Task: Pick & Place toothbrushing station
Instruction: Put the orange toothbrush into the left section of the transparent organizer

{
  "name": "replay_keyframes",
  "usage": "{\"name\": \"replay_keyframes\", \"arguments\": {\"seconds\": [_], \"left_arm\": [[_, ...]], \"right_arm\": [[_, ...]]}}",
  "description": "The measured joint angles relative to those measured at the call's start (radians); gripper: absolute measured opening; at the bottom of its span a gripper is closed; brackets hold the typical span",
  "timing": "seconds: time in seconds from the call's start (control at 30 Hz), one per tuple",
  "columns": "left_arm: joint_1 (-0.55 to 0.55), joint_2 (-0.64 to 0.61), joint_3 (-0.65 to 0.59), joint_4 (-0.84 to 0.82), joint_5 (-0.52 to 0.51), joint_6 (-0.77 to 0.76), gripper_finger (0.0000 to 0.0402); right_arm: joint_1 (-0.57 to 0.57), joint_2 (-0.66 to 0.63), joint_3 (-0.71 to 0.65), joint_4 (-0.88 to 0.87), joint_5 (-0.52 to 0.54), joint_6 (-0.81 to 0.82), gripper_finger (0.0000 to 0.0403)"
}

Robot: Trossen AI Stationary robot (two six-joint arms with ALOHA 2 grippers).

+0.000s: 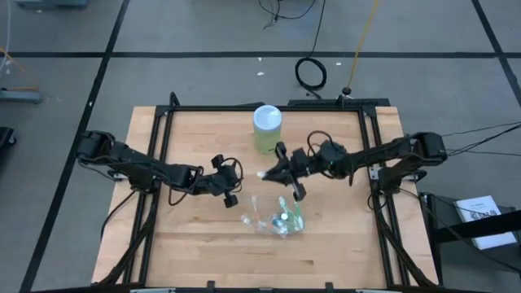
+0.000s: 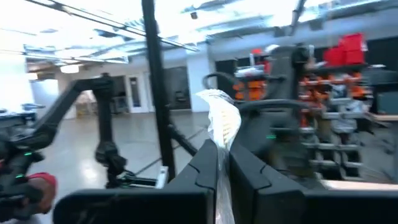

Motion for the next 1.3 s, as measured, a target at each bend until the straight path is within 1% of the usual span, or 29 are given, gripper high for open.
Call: {"name": "replay_keyframes", "arguments": {"seconds": [0.17,0.3,0.37,0.4,0.57,0.73,0.83,1.1,1.2,1.3], "left_arm": [[0.009,0.0,-0.027,0.05,0.0,-0.009,0.0021],[0.012,0.0,-0.032,0.064,0.001,-0.005,0.0021],[0.015,0.0,-0.032,0.065,0.001,-0.005,0.0021],[0.018,0.0,-0.032,0.064,0.001,-0.005,0.0021],[0.025,0.0,-0.032,0.064,0.001,-0.005,0.0021],[0.025,0.0,-0.032,0.064,0.002,-0.005,0.0021],[0.025,0.0,-0.032,0.064,0.002,-0.004,0.0021],[0.025,0.0,-0.032,0.065,0.003,-0.005,0.0021],[0.025,0.0,-0.032,0.066,0.003,-0.008,0.0021],[0.025,0.0,-0.032,0.067,0.004,-0.017,0.0021]], "right_arm": [[0.062,0.117,0.014,0.203,0.001,0.002,0.0005],[0.099,0.219,0.049,0.391,0.001,0.073,0.0005],[0.118,0.268,0.074,0.414,-0.011,0.113,0.0005],[0.124,0.292,0.091,0.415,-0.025,0.128,0.0005],[0.162,0.382,0.166,0.409,-0.026,0.166,0.0005],[0.184,0.447,0.182,0.402,-0.027,0.212,0.0005],[0.196,0.46,0.182,0.387,-0.026,0.237,0.0005],[0.216,0.462,0.182,0.197,-0.026,0.206,0.0006],[0.219,0.462,0.182,0.122,-0.025,0.179,0.0012],[0.219,0.462,0.182,0.092,-0.025,0.174,0.0018]]}}
